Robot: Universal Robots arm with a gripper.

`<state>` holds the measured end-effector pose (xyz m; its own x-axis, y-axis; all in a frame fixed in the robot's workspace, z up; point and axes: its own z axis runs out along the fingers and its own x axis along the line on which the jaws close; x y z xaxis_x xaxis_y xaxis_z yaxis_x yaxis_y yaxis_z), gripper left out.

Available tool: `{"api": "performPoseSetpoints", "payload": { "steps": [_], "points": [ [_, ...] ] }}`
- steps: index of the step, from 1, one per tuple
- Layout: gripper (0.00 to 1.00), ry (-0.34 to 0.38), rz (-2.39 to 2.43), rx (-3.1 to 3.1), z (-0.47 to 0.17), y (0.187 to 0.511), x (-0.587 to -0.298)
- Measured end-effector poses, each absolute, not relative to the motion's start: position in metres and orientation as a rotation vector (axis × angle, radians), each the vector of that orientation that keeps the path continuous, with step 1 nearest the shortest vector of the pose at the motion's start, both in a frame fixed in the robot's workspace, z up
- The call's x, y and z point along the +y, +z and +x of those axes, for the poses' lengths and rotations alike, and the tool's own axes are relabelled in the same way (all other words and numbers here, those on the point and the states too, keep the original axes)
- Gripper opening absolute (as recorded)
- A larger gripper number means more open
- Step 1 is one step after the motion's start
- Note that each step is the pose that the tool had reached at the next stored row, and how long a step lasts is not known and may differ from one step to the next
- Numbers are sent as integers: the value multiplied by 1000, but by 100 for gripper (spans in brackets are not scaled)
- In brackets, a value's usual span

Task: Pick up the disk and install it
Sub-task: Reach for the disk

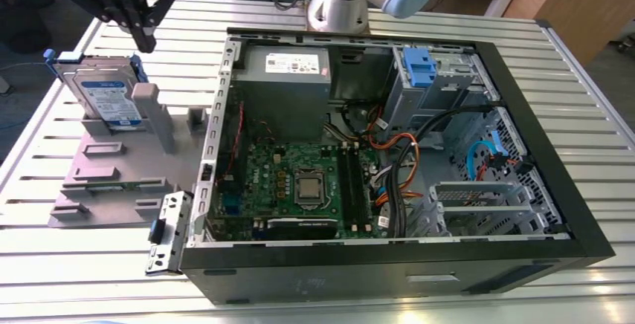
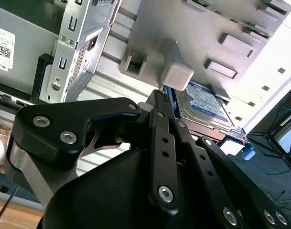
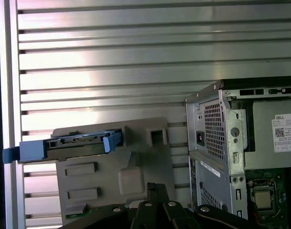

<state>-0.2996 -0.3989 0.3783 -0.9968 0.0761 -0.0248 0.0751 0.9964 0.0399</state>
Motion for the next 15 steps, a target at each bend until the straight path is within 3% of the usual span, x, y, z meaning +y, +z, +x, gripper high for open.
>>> {"api": "performPoseSetpoints", "payload": {
  "steps": [15],
  "points": [
    [11, 60, 118, 3112, -308, 378, -399]
  ]
}}
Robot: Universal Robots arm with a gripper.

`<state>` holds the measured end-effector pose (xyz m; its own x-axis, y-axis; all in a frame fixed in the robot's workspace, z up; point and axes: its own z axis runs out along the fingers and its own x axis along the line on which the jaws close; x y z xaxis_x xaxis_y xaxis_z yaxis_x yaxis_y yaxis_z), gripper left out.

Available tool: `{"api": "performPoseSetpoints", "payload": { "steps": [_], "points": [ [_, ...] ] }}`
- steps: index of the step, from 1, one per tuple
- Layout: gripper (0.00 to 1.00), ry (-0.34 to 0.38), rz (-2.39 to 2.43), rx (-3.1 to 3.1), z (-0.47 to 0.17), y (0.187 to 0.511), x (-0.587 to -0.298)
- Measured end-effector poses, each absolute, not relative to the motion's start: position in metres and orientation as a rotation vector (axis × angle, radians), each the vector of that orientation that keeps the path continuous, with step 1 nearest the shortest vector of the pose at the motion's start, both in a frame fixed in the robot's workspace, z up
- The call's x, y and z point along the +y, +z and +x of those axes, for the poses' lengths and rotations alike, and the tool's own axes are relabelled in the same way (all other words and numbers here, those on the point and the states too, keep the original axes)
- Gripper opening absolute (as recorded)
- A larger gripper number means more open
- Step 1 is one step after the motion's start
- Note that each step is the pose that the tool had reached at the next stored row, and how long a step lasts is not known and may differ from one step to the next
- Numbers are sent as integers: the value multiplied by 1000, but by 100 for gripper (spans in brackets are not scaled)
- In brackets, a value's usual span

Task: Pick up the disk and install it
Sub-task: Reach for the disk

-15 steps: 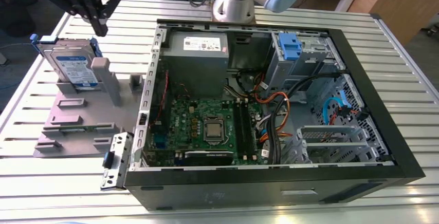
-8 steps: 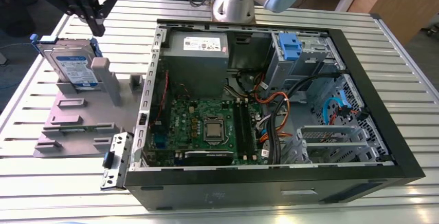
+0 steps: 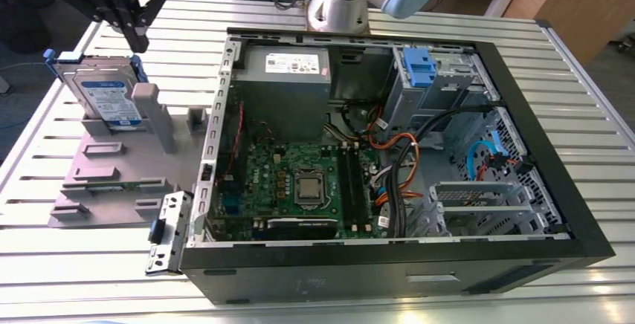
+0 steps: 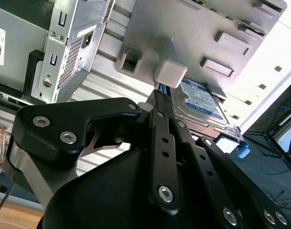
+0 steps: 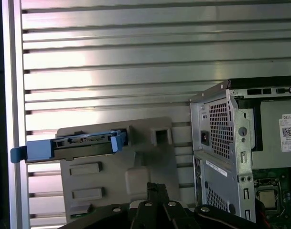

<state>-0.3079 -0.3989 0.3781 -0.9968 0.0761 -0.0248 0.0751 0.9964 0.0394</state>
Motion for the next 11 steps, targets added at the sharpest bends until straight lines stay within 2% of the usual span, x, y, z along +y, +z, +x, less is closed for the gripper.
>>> {"api": "performPoseSetpoints", "payload": {
  "steps": [11],
  "points": [
    [11, 60, 118, 3112, -311, 378, -399]
  ]
}}
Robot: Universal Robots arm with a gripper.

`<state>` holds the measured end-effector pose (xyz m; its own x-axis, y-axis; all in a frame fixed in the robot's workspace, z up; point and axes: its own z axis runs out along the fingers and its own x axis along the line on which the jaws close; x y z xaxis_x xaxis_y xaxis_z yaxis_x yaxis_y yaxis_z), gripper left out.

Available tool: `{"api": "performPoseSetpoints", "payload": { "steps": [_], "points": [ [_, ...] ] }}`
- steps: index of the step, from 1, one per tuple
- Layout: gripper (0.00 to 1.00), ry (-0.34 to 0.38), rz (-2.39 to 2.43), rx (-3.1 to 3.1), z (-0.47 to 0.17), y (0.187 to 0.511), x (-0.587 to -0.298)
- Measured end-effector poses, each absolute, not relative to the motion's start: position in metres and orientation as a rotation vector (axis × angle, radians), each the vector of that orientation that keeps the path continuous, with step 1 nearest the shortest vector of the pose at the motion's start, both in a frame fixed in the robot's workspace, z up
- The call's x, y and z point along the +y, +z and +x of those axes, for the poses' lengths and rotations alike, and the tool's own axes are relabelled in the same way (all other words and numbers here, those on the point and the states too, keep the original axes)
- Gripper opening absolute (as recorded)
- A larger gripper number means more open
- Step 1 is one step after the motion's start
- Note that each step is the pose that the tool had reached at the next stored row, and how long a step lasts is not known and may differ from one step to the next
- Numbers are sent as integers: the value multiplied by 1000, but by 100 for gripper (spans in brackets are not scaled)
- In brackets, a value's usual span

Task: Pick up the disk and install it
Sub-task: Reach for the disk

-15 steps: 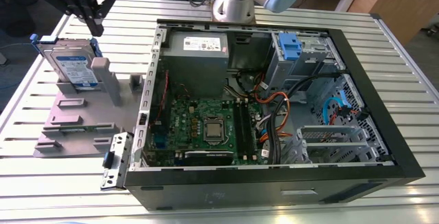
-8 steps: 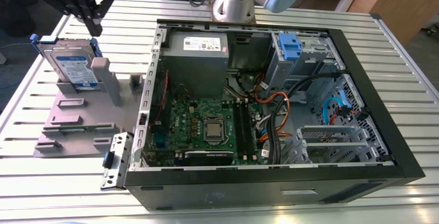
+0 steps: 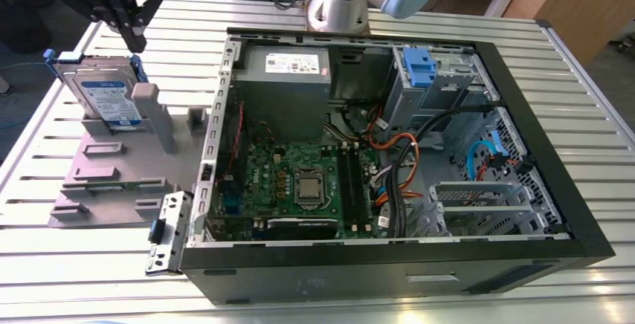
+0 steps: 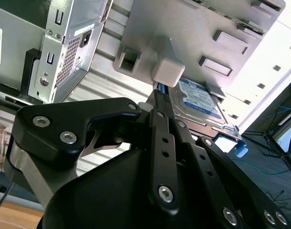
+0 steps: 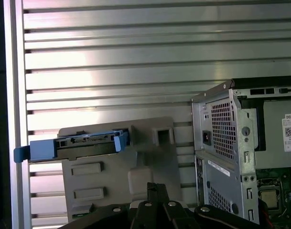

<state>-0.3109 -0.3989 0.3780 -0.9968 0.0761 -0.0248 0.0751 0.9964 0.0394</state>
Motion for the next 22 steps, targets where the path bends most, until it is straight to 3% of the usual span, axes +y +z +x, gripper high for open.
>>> {"api": "performPoseSetpoints", "payload": {
  "steps": [15, 17, 22],
  "points": [
    [11, 59, 118, 3113, -317, 377, -399],
    [11, 25, 117, 3112, -331, 371, -399],
    [11, 25, 117, 3112, -332, 371, -399]
  ]
}}
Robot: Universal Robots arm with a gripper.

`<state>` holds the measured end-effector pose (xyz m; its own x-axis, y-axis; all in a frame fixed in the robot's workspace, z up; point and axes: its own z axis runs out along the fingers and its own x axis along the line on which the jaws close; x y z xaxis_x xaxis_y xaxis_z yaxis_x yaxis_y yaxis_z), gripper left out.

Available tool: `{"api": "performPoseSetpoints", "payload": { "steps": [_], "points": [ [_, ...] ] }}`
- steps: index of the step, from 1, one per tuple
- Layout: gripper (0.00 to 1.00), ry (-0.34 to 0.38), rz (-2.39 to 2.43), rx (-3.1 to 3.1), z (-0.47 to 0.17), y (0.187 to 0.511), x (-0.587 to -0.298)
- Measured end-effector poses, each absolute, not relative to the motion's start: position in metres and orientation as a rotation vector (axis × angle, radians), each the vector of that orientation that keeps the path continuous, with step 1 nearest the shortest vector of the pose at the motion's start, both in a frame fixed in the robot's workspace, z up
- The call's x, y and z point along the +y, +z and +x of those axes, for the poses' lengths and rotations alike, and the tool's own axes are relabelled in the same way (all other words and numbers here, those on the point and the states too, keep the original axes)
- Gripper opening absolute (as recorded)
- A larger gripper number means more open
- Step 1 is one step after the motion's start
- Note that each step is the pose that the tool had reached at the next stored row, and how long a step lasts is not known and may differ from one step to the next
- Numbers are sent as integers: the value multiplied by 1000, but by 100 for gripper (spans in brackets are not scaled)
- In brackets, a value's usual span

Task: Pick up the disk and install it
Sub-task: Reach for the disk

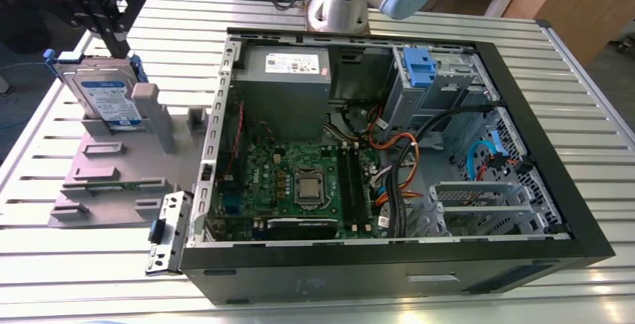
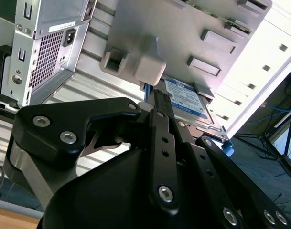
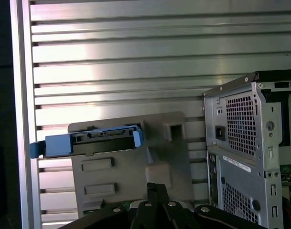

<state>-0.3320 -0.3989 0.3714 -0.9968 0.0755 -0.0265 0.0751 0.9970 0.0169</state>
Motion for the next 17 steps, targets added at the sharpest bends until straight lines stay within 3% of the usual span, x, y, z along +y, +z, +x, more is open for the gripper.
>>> {"api": "performPoseSetpoints", "payload": {
  "steps": [17],
  "points": [
    [11, 22, 117, 3112, -337, 371, -399]
  ]
}}
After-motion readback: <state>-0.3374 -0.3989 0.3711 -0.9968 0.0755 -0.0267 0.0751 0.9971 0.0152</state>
